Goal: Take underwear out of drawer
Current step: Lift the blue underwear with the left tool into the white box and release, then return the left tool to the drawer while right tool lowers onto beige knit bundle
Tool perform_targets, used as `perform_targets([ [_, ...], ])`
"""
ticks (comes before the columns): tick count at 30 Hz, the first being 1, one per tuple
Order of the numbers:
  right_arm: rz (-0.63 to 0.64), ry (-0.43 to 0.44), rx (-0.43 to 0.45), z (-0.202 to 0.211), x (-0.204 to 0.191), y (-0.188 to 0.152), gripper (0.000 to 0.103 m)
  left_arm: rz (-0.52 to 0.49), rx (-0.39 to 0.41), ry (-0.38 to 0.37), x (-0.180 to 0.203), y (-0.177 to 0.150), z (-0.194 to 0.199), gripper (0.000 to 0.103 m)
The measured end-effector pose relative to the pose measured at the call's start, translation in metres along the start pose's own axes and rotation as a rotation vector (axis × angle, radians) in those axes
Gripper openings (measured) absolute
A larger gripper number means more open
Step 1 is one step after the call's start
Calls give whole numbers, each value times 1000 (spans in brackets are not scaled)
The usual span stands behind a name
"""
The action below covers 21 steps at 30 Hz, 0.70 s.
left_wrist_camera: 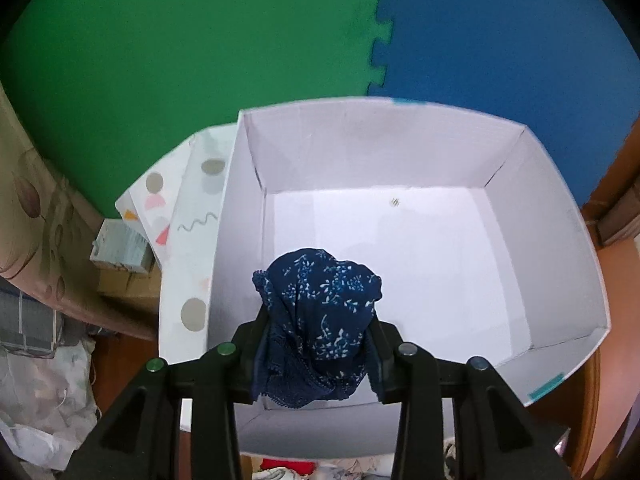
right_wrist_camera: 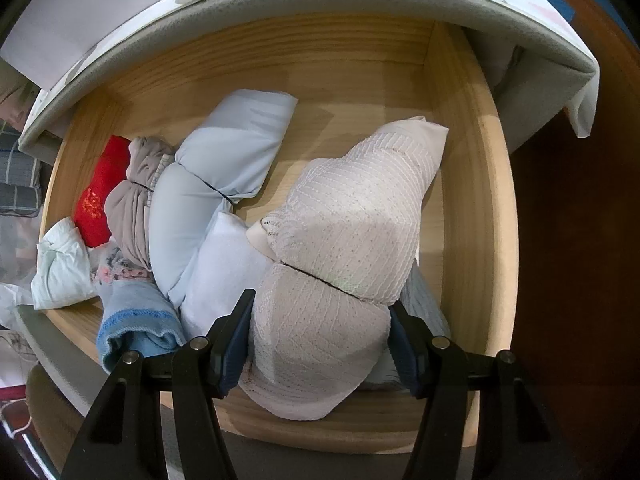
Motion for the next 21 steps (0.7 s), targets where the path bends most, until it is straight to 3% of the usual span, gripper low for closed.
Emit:
perform_targets([
  [6,-9,8,-2,1,-1,1,58,-1,-8,-3,2,-3,-6,54],
  [13,-9,4,-2,-1,-4,0,58,-13,5,-5,7,-3,8,55],
  [21,-8,-2,-3,0,-6,1,58,-38,97,33,-1,-20,49,55],
])
Point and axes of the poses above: each gripper's, at about its wrist camera, not at the fingertips, and z roughly against the way its jaws point, x to its right, y to its top, the point moved 5 cm from there along -z, roughly the way its jaws point, and after that the axes turned 2 degrees about -y, right-handed, at the moved point
